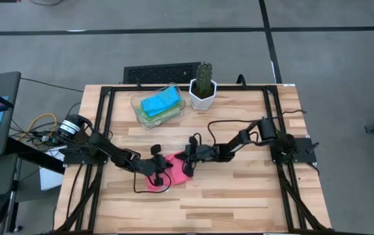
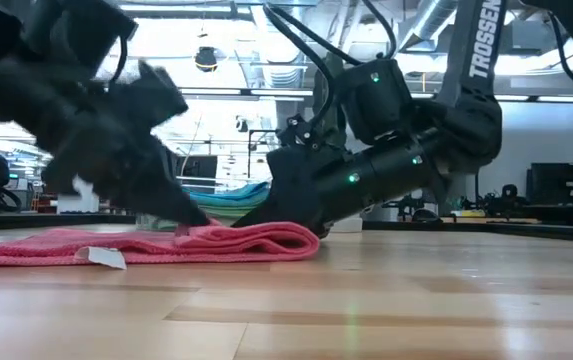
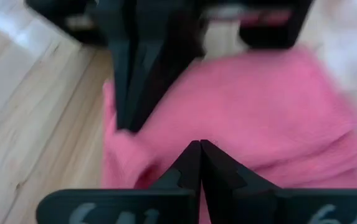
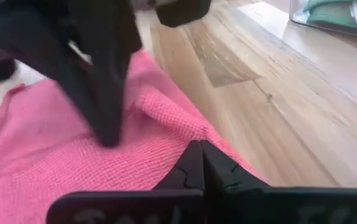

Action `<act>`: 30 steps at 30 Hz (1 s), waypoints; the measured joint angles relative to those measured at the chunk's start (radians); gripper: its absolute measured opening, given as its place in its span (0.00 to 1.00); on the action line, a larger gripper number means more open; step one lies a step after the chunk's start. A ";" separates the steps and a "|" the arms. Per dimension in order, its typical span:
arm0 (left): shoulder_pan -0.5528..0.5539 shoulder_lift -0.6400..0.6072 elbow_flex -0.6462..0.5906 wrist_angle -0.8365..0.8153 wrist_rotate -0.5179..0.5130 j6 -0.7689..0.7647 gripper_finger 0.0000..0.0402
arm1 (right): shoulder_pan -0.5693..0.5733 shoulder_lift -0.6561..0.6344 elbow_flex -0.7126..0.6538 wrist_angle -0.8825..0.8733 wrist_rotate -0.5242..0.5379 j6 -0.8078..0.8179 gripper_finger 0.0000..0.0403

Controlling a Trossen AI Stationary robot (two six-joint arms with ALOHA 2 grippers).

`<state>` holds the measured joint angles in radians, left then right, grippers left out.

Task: Fold microfiber towels
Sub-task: Fold the pink microfiber towel

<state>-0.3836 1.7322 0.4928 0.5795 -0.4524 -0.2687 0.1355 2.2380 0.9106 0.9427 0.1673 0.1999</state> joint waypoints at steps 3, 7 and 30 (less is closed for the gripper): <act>-0.003 -0.066 0.003 -0.018 0.037 0.012 0.00 | -0.001 0.004 0.002 0.000 0.007 0.009 0.04; -0.005 -0.175 0.003 -0.121 0.010 0.001 0.00 | 0.000 0.005 0.007 -0.004 0.014 0.008 0.04; -0.012 0.014 -0.025 -0.084 -0.174 -0.094 0.00 | 0.074 -0.089 0.047 -0.011 0.008 -0.063 0.03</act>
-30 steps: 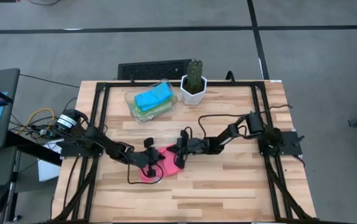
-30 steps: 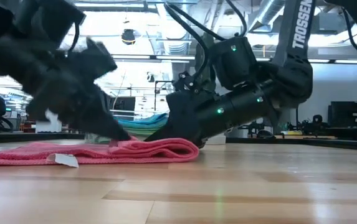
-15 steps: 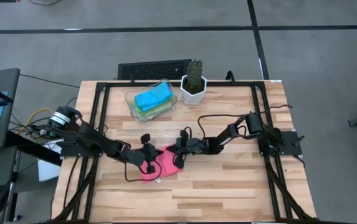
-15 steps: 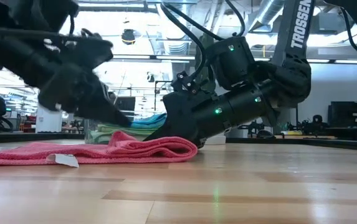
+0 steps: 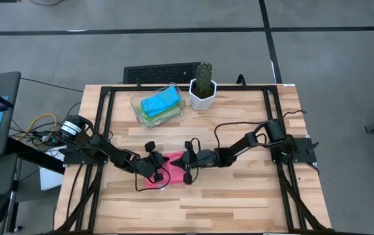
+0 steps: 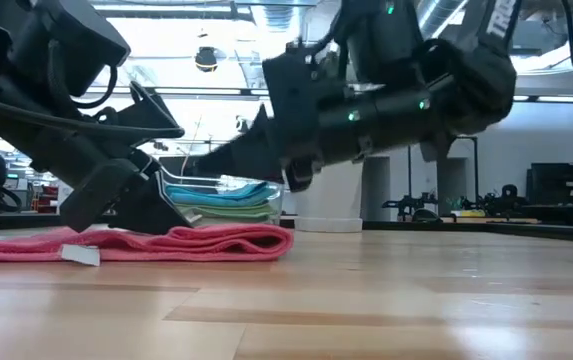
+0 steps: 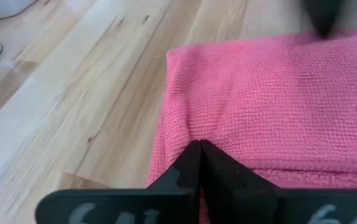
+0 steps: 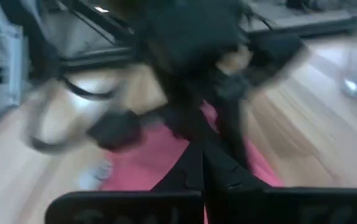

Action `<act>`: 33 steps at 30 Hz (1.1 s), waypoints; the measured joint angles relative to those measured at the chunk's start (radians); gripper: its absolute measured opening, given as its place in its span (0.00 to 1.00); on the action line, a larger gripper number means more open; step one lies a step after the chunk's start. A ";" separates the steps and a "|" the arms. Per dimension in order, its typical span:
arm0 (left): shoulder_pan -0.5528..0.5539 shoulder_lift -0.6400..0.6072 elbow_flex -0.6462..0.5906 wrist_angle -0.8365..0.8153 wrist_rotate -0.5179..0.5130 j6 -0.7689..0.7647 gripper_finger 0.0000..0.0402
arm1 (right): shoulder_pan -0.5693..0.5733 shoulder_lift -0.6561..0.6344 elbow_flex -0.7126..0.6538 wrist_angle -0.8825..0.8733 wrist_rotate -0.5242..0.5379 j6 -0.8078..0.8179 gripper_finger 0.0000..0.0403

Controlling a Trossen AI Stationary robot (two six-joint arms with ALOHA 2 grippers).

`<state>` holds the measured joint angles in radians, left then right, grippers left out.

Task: Fold microfiber towels
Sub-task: Fold the pink microfiber towel

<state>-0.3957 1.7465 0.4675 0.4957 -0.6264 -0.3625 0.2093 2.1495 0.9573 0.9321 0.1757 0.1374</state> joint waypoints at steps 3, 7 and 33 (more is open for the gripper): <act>-0.002 0.001 0.008 -0.006 0.004 0.007 0.00 | 0.043 0.004 0.023 -0.024 0.004 -0.026 0.03; -0.002 0.001 0.008 -0.008 0.008 0.005 0.00 | 0.088 0.061 0.043 -0.043 0.052 0.013 0.04; -0.095 -0.470 -0.041 -0.449 -0.043 -0.230 0.00 | 0.106 0.048 0.079 0.068 0.112 -0.048 0.04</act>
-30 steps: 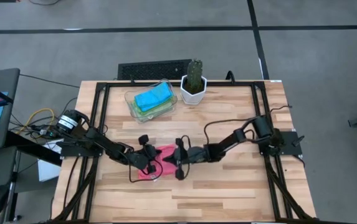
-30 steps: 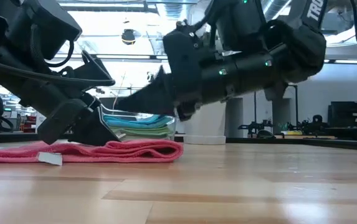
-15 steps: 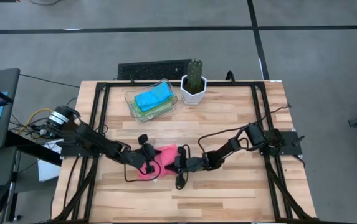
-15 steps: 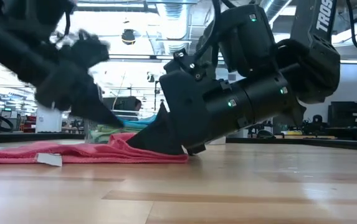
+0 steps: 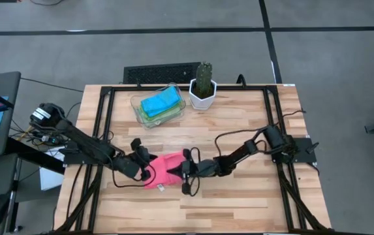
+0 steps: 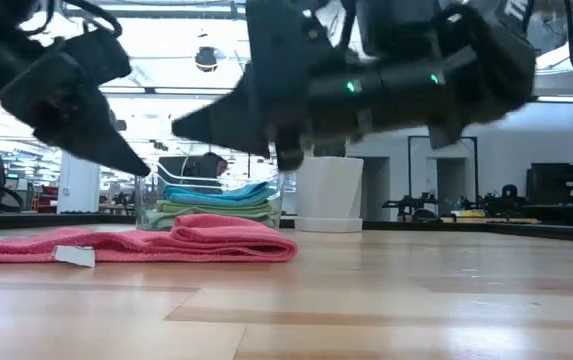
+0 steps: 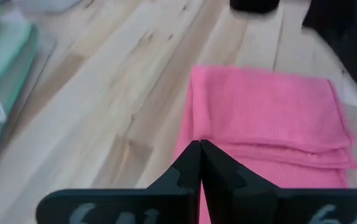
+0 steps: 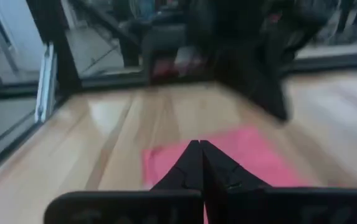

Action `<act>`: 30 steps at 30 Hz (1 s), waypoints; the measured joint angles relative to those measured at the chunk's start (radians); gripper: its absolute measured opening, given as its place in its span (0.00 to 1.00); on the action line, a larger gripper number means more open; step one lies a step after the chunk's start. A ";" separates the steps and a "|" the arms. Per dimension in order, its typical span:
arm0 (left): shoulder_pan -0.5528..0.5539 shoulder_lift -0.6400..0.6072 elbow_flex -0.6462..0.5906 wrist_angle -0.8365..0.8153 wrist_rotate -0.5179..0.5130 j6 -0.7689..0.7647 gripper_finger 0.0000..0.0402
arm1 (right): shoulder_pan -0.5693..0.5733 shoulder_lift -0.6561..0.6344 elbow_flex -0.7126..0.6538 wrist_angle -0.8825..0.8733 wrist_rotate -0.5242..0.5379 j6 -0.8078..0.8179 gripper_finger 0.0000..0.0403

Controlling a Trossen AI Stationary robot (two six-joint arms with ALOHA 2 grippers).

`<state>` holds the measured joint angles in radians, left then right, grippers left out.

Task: Fold microfiber towels
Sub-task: Fold the pink microfiber towel

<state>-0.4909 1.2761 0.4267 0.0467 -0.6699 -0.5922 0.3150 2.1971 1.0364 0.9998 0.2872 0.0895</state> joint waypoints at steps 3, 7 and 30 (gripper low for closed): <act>-0.056 0.008 -0.030 -0.012 -0.056 -0.109 0.00 | -0.052 -0.019 0.001 -0.048 0.002 -0.022 0.05; -0.130 0.010 -0.074 -0.014 -0.145 -0.246 0.00 | -0.136 0.010 0.005 -0.057 -0.050 0.014 0.04; -0.207 0.009 -0.171 -0.184 -0.160 -0.607 0.03 | -0.161 0.035 0.101 -0.110 -0.132 0.019 0.08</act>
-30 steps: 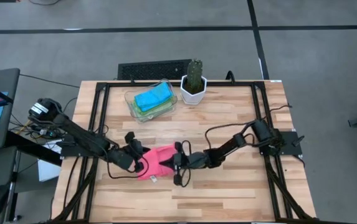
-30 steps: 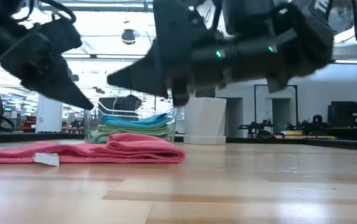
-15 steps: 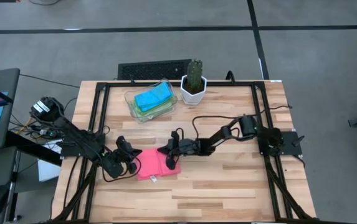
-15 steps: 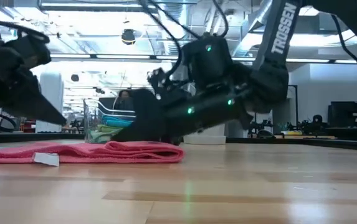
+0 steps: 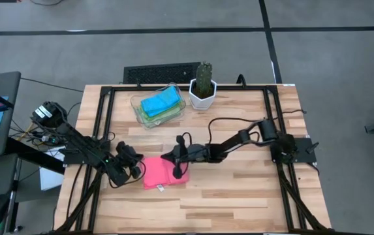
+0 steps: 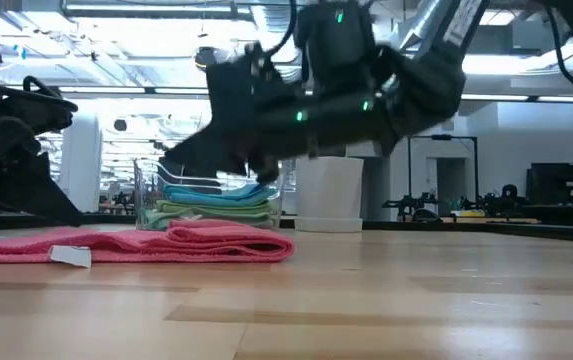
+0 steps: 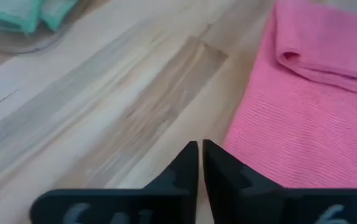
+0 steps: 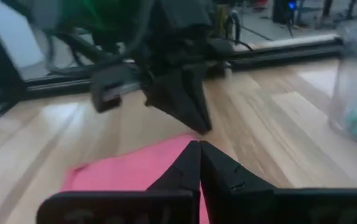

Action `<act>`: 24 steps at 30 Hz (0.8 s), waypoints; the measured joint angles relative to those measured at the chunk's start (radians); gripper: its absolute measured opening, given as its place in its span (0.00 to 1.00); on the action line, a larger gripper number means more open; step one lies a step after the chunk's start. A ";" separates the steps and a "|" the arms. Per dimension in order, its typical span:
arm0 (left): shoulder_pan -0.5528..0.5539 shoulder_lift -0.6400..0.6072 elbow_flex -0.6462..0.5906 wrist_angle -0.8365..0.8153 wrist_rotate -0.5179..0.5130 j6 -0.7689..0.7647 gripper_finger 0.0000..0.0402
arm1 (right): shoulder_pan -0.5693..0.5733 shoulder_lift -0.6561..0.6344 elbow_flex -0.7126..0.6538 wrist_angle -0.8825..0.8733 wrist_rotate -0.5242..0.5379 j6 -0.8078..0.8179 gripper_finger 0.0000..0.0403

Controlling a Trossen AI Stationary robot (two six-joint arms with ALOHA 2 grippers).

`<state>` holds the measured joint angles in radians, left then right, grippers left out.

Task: Fold microfiber towels
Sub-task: Fold the pink microfiber towel

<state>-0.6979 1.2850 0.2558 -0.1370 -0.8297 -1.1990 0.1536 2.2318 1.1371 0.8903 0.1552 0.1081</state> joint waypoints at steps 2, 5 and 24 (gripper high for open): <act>0.000 0.000 0.000 0.019 0.005 0.025 0.08 | 0.011 -0.033 0.000 -0.042 0.000 -0.030 0.07; 0.000 0.000 0.000 0.047 0.011 0.057 0.18 | 0.024 -0.074 0.001 -0.102 0.000 -0.055 0.06; 0.016 0.005 0.000 0.024 0.130 0.074 0.36 | 0.084 -0.076 0.000 -0.245 0.004 -0.009 0.04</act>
<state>-0.6823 1.2899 0.2556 -0.1132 -0.6999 -1.1252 0.2381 2.1561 1.1373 0.6457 0.1589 0.0993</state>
